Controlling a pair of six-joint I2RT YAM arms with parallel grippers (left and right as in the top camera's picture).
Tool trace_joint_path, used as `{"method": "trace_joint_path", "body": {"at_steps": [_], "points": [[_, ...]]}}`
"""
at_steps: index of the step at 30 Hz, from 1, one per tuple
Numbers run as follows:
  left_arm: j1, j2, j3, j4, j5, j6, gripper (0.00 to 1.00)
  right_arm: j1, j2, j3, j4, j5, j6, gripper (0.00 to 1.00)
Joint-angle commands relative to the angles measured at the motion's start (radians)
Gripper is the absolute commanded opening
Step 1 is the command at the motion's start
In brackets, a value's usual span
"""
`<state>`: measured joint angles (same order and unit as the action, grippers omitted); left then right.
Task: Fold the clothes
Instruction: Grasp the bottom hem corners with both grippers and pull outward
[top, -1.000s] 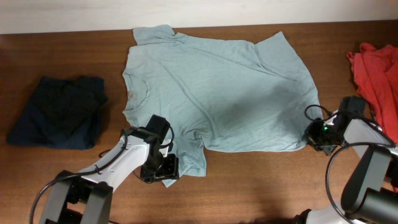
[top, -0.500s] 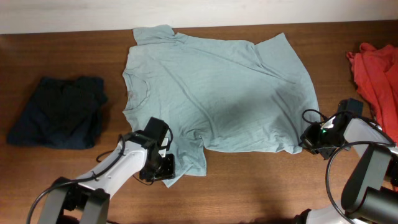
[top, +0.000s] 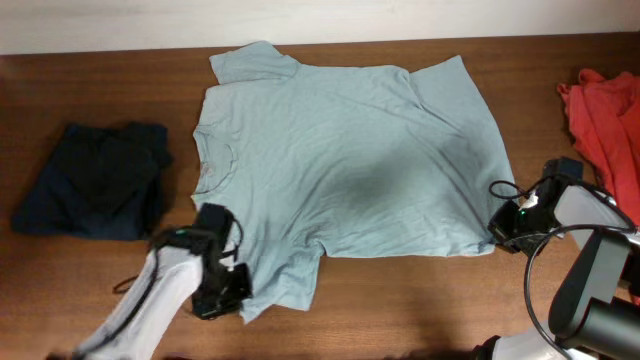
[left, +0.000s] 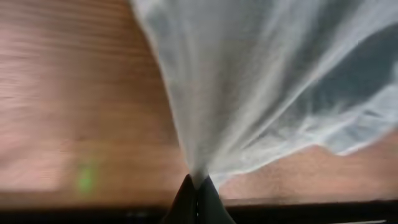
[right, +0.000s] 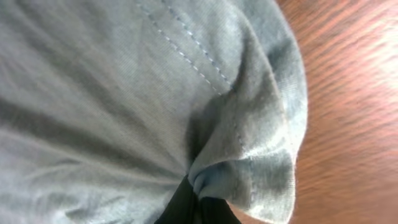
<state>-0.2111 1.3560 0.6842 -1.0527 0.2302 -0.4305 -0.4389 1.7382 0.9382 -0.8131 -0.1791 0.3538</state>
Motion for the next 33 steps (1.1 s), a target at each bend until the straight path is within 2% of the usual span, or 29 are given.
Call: {"method": "trace_joint_path", "body": {"at_steps": [1, 6, 14, 15, 17, 18, 19, 21, 23, 24, 27, 30, 33], "points": [[0.059, -0.134, 0.000, -0.040, -0.052, 0.012, 0.01, -0.001, 0.016, 0.033, -0.026, 0.156, -0.008, 0.13], [0.077, -0.196, 0.000, -0.042, -0.052, 0.012, 0.01, -0.001, 0.016, 0.053, -0.063, 0.291, 0.048, 0.13], [0.077, -0.194, 0.001, -0.044, -0.051, 0.012, 0.00, -0.001, 0.016, 0.056, -0.099, 0.342, 0.075, 0.13], [0.077, -0.194, 0.001, -0.045, -0.051, 0.012, 0.01, -0.001, 0.016, 0.056, -0.105, 0.335, 0.075, 0.16], [0.077, -0.194, 0.001, -0.045, -0.051, 0.012, 0.01, -0.001, 0.016, 0.056, -0.108, 0.299, 0.074, 0.30], [0.077, -0.194, 0.002, -0.045, -0.051, 0.012, 0.01, -0.001, 0.013, 0.056, -0.091, 0.254, 0.068, 0.34], [0.077, -0.194, 0.004, -0.045, -0.051, 0.012, 0.07, -0.001, 0.006, 0.057, -0.077, 0.218, 0.049, 0.35], [0.077, -0.194, 0.020, -0.056, -0.051, 0.012, 0.39, -0.001, -0.027, 0.072, -0.061, 0.186, 0.045, 0.41], [0.077, -0.194, 0.043, -0.078, -0.056, 0.013, 0.59, -0.001, -0.063, 0.102, -0.062, 0.178, 0.048, 0.47], [0.077, -0.194, 0.066, -0.094, -0.062, 0.013, 0.61, -0.001, -0.095, 0.135, -0.062, 0.163, 0.048, 0.51], [0.077, -0.194, 0.110, -0.107, -0.064, 0.017, 0.63, 0.000, -0.147, 0.224, -0.058, 0.100, 0.047, 0.52], [0.077, -0.194, 0.168, -0.105, -0.064, 0.018, 0.66, 0.006, -0.159, 0.304, 0.035, -0.067, -0.008, 0.49], [0.076, -0.194, 0.208, -0.061, -0.062, 0.051, 0.66, 0.020, -0.159, 0.311, 0.161, -0.154, -0.020, 0.52]]}}
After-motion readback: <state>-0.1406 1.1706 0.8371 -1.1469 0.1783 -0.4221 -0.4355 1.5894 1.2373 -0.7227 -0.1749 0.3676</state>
